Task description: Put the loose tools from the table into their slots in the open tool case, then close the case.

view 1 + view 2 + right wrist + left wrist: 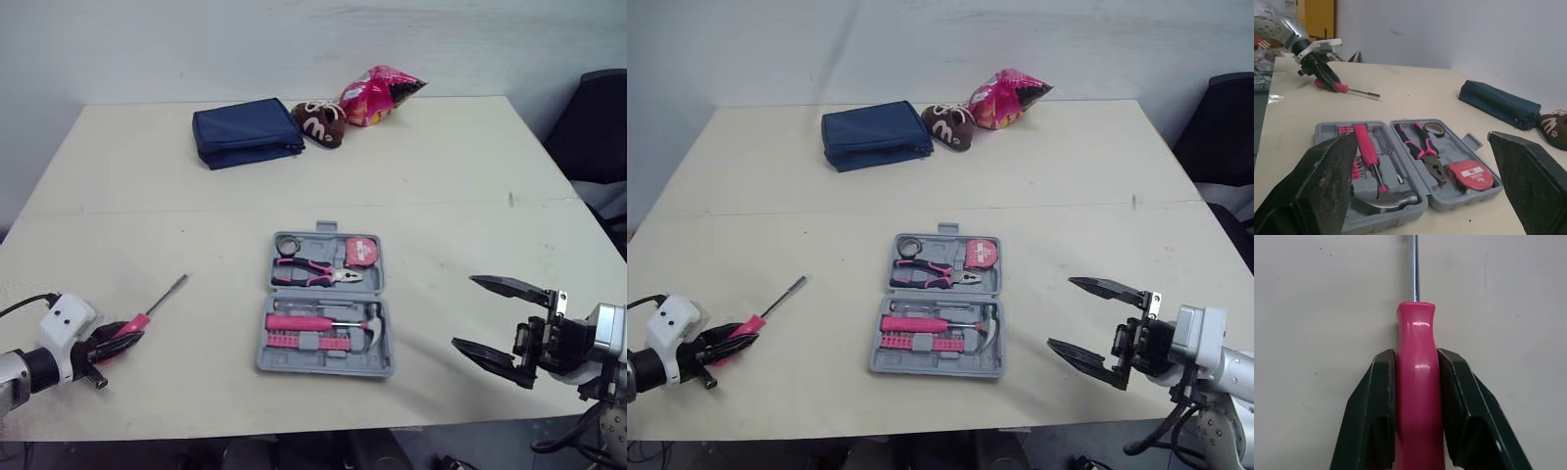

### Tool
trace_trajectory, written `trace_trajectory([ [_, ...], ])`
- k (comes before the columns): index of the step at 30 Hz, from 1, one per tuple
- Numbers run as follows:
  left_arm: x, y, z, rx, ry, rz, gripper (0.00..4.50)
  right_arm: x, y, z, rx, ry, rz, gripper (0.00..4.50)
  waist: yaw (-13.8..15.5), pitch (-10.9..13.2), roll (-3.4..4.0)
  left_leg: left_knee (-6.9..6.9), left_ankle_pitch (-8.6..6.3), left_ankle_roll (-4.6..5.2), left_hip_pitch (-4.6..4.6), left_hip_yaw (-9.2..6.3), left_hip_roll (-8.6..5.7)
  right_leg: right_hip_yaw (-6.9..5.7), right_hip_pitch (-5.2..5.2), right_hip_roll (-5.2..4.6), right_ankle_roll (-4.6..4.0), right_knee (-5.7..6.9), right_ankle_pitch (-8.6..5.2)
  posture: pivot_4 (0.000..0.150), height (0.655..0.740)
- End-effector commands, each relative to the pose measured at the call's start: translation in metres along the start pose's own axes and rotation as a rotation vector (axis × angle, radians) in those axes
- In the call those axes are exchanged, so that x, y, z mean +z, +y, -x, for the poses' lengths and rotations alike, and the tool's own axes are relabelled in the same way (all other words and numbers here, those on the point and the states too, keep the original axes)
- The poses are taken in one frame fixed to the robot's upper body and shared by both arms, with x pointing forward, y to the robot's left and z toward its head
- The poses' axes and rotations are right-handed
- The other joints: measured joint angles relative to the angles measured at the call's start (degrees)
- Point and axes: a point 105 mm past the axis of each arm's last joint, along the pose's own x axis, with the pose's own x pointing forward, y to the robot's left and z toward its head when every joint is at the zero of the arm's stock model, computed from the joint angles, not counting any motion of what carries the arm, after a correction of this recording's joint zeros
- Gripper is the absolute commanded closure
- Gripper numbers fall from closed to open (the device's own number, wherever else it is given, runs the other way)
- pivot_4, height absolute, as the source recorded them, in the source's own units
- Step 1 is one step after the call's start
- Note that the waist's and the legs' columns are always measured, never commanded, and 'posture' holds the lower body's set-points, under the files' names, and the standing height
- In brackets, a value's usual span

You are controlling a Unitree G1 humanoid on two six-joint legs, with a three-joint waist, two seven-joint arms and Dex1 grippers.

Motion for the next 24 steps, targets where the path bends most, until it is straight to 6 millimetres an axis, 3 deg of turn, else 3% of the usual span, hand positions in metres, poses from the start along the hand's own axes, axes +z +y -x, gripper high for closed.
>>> trace_trajectory([
  [1, 0.036, -0.019, -0.003, -0.097, -0.165, -0.113, 3.95, 0.006, -0.004, 0.006, -0.008, 0.012, 0.048, 0.0, 0.4, 0.1, -0.19, 0.04, 0.0, 0.01, -0.04, -0.05, -0.01, -0.04, 0.02, -0.02, 0.01, -0.04, 0.01, 0.15, 0.74],
  [5, 0.079, -0.054, -0.01, -0.28, -0.296, -0.254, 3.95, 0.003, -0.001, 0.011, 0.034, 0.045, 0.042, 0.0, 1.3, 0.1, -0.37, 0.07, -0.02, 0.02, -0.06, -0.13, -0.01, -0.1, 0.15, -0.02, 0.02, -0.17, 0.05, 0.15, 0.74],
  [10, 0.109, -0.106, -0.019, -0.567, -0.296, -0.437, 3.95, 0.005, 0.004, 0.015, 0.074, 0.055, 0.04, 0.0, 1.5, 0.1, -0.29, 0.05, 0.01, -0.07, -0.03, -0.14, -0.05, -0.1, 0.26, -0.01, 0.03, -0.31, 0.05, 0.15, 0.74],
  [13, 0.116, -0.133, -0.023, -0.704, -0.283, -0.481, 3.95, 0.006, 0.013, 0.016, 0.112, 0.063, 0.018, 0.0, 1.5, 0.1, -0.23, 0.02, 0.06, -0.18, -0.07, -0.14, -0.01, -0.1, 0.27, 0.06, 0.04, -0.48, 0.05, 0.15, 0.74],
  [17, 0.119, -0.153, -0.036, -0.825, -0.188, -0.564, 3.95, 0.007, 0.022, 0.014, 0.168, 0.066, -0.014, 0.0, 1.4, 0.2, -0.18, 0.05, 0.06, -0.2, -0.11, -0.1, 0.03, -0.03, 0.28, 0.12, 0.09, -0.63, 0.06, 0.15, 0.74],
  [24, 0.126, -0.183, -0.07, -0.885, -0.064, -0.605, 3.95, 0.005, 0.028, 0.013, 0.162, 0.07, -0.043, 0.0, 1.7, 0.2, -0.13, 0.17, 0.08, -0.18, -0.11, -0.13, -0.04, 0.02, 0.34, 0.13, 0.23, -0.64, 0.12, 0.15, 0.74],
])
